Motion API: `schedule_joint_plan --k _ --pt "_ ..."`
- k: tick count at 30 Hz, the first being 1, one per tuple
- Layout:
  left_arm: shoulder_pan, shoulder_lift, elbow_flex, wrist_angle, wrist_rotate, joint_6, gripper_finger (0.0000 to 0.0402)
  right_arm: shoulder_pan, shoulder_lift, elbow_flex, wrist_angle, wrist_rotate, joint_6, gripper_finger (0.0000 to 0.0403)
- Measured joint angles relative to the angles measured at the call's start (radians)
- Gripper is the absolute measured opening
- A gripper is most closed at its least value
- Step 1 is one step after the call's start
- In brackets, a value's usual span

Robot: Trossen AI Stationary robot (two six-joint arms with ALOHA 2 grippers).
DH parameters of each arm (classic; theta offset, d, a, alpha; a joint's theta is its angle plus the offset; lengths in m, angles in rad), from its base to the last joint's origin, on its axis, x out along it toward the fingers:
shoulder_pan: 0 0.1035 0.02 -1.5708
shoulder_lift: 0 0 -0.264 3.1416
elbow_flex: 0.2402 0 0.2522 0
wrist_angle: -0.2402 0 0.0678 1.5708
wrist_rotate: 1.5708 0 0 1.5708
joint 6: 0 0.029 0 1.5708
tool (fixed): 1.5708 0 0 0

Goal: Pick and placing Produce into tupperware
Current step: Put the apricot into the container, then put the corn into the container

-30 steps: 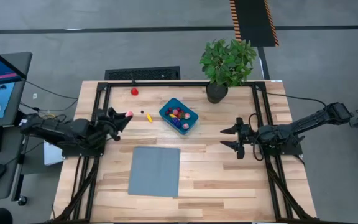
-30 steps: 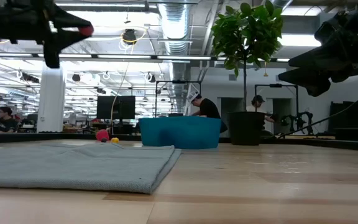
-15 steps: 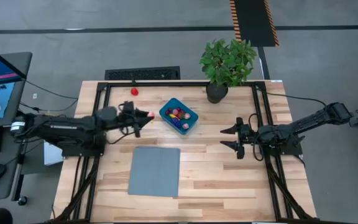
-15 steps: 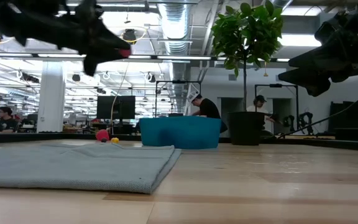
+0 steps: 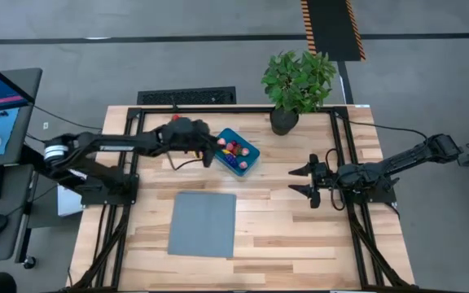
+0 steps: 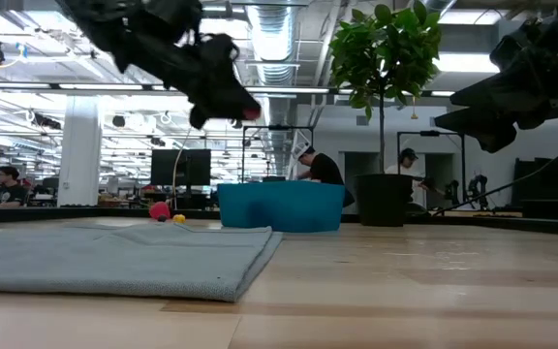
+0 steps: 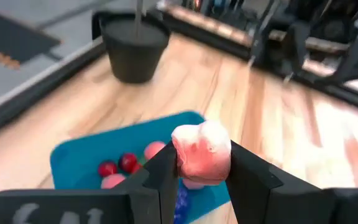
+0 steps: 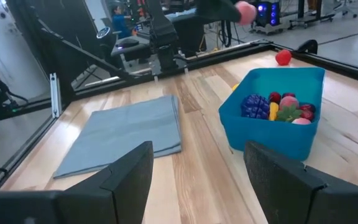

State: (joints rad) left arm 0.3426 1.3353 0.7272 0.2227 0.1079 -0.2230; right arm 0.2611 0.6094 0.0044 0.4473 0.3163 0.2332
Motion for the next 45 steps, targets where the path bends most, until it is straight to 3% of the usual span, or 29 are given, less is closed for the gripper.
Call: schedule_joint_plan --k 12,18,24,35,41,45 --pt "0.083 0.292 0.267 -0.303 0.056 0.018 0.0117 0.0 0.0 0.0 -0.029 -0.001 0.028 0.0274" --pt "0.084 0.411 0.332 -0.327 0.113 0.079 0.0174 0.0 0.0 0.0 -0.032 -0.001 0.029 0.0274" --pt "0.086 0.413 0.36 -0.371 0.142 0.104 0.0235 0.0 0.0 0.0 -0.034 -0.001 0.029 0.0274" --pt "0.099 0.145 0.362 -0.537 0.169 0.137 0.0249 -0.002 0.0 0.0 -0.016 0.0 0.029 0.0274" --pt "0.034 -0.101 0.267 -0.507 0.183 0.198 0.0249 -0.002 0.0 0.0 0.044 0.016 0.011 0.0274" --pt "-0.007 -0.289 0.148 -0.462 0.093 0.158 0.0249 -0.002 0.0 0.0 0.055 0.033 0.005 0.0274"
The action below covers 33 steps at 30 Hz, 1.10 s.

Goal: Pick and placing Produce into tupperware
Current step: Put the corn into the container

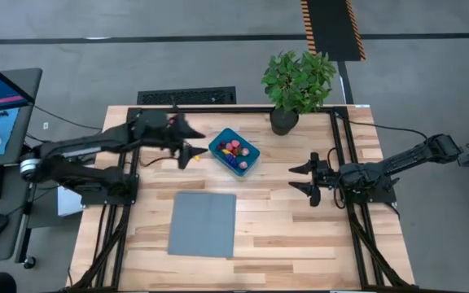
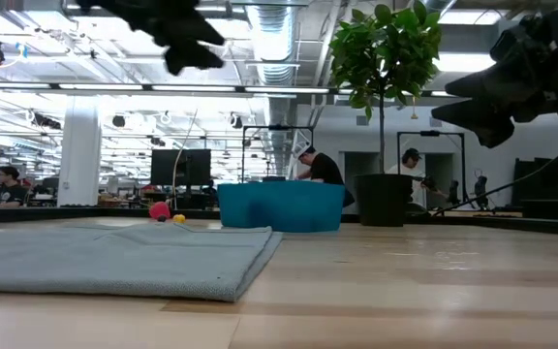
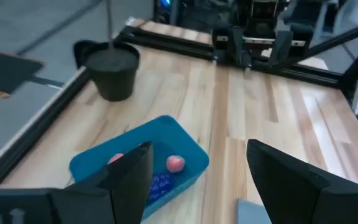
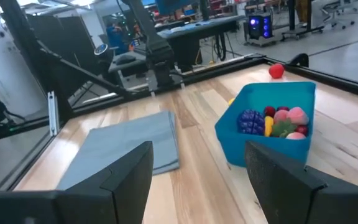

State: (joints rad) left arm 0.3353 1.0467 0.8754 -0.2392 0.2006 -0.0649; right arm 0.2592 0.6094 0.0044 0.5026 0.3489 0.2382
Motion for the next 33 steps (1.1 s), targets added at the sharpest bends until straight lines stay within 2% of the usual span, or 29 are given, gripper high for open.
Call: schedule_joint_plan --k 4,7,13,15,20,24,28,33 --pt "-0.034 -0.154 -0.131 0.015 -0.117 -0.026 0.0249 -0.002 0.0 0.0 0.0 0.001 -0.008 0.0274" --pt "-0.043 -0.235 -0.222 0.027 -0.246 -0.104 0.0249 -0.001 0.0 0.0 0.0 0.001 -0.008 0.0274" --pt "-0.041 -0.259 -0.323 0.037 -0.533 -0.339 0.0249 0.0 0.0 0.0 -0.014 0.006 -0.01 0.0274" --pt "-0.042 -0.242 -0.343 0.075 -0.545 -0.36 0.0249 0.001 0.0 0.0 -0.038 -0.002 -0.01 0.0274" --pt "-0.042 -0.175 -0.371 0.105 -0.498 -0.414 0.0249 0.002 0.0 0.0 -0.083 -0.005 -0.008 0.0274" --pt "-0.04 -0.095 -0.371 0.115 -0.493 -0.495 0.0249 0.001 0.0 0.0 -0.035 -0.006 -0.005 0.0274" --pt "-0.04 -0.014 -0.371 0.14 -0.494 -0.534 0.0249 -0.014 -0.002 0.0 0.035 -0.004 -0.08 0.0274" --pt "-0.036 0.078 -0.37 0.146 -0.519 -0.67 0.0249 -0.049 -0.002 0.0 0.051 0.008 -0.139 0.0274"
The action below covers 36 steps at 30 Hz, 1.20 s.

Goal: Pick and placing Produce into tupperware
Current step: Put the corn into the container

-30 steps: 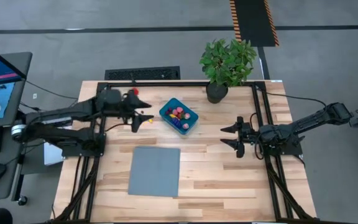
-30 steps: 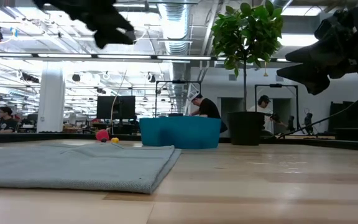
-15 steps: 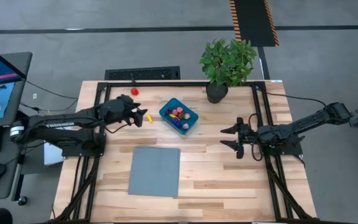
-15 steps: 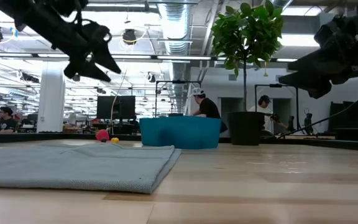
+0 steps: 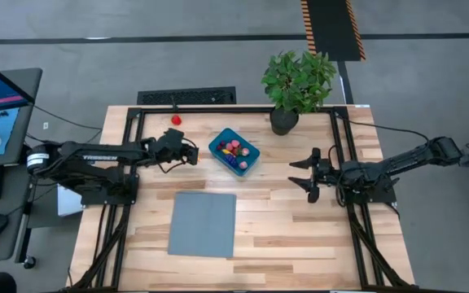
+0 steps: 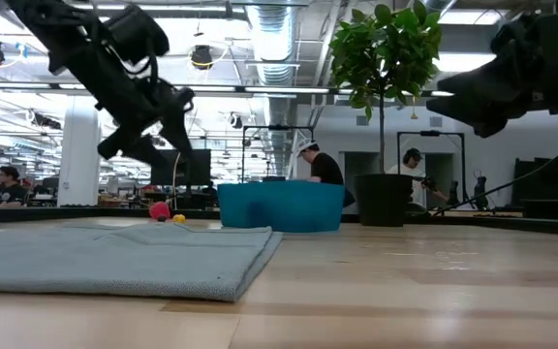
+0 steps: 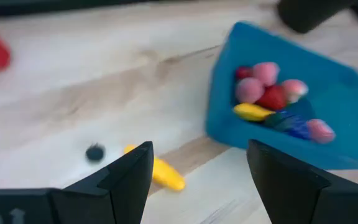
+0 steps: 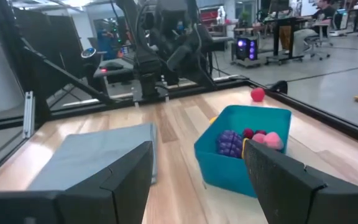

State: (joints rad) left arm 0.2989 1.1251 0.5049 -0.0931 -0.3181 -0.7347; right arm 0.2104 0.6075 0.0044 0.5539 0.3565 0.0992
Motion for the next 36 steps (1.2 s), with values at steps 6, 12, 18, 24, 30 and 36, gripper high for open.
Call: schedule_joint_plan --k 6,12,18,24,30,36 --pt "0.0 0.087 0.0 0.031 -0.024 -0.09 0.0249 -0.01 0.002 0.0 -0.001 0.0 -0.002 0.0274" --pt "0.0 0.167 0.021 0.042 -0.042 -0.168 0.0249 -0.01 0.002 0.0 -0.001 0.0 -0.002 0.0274" --pt "0.0 0.265 0.069 -0.019 -0.017 -0.262 0.0249 -0.01 0.002 0.0 -0.008 -0.005 -0.002 0.0274" --pt "0.0 0.373 0.139 -0.114 0.004 -0.266 0.0249 -0.01 0.002 0.0 -0.009 -0.009 -0.002 0.0274" --pt "0.0 0.451 0.206 -0.18 -0.004 -0.254 0.0249 -0.01 0.002 0.0 -0.028 -0.013 -0.002 0.0274" --pt "0.001 0.496 0.248 -0.229 -0.005 -0.218 0.0247 -0.01 0.002 0.0 -0.03 -0.014 -0.002 0.0274"
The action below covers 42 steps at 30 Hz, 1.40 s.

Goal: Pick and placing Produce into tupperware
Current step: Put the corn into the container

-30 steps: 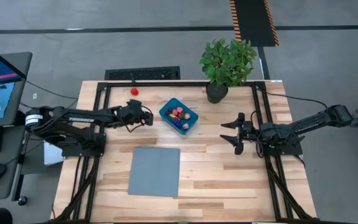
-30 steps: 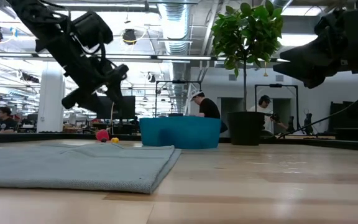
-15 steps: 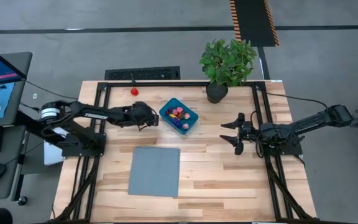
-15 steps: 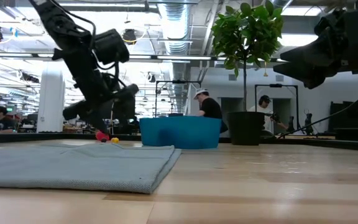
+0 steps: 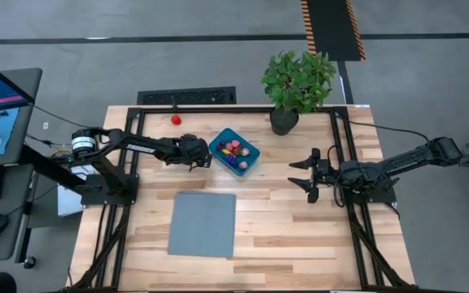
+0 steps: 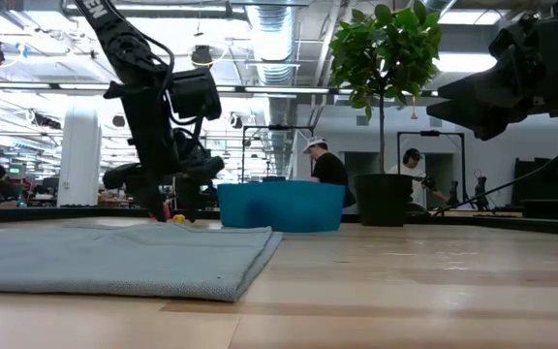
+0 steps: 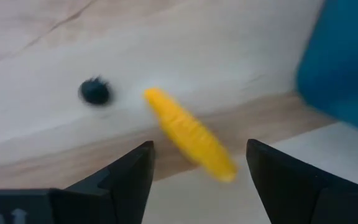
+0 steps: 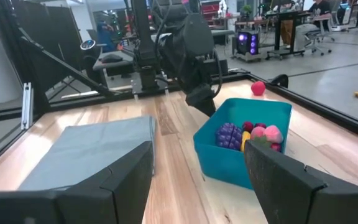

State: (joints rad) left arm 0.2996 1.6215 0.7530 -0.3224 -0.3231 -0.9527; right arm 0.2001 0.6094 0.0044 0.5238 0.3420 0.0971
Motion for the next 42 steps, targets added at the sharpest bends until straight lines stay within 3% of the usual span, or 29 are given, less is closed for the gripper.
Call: schedule_joint_plan --k 4,13,17,27,32,42 --pt "0.001 -0.001 0.006 -0.021 -0.006 0.001 0.0214 0.0 0.0 0.0 -0.001 0.0 0.0 0.0274" --pt "0.003 -0.004 0.004 -0.036 0.013 0.006 0.0055 0.0 0.0 0.0 -0.001 0.0 0.0 0.0274" --pt "-0.01 -0.008 0.004 -0.034 0.016 0.047 0.0011 0.0 0.0 0.0 -0.001 0.0 0.0 0.0274" --pt "-0.074 -0.043 0.004 -0.21 0.003 0.079 0.0047 0.0 0.0 0.0 -0.001 0.0 0.0 0.0274" --pt "-0.138 -0.147 0.003 -0.307 -0.086 0.048 0.0038 0.0 0.0 0.0 -0.004 0.0 0.0 0.0274" --pt "-0.321 -0.39 0.004 -0.332 -0.259 0.106 0.0029 0.0 0.0 0.0 -0.051 0.0 0.0 0.0274"
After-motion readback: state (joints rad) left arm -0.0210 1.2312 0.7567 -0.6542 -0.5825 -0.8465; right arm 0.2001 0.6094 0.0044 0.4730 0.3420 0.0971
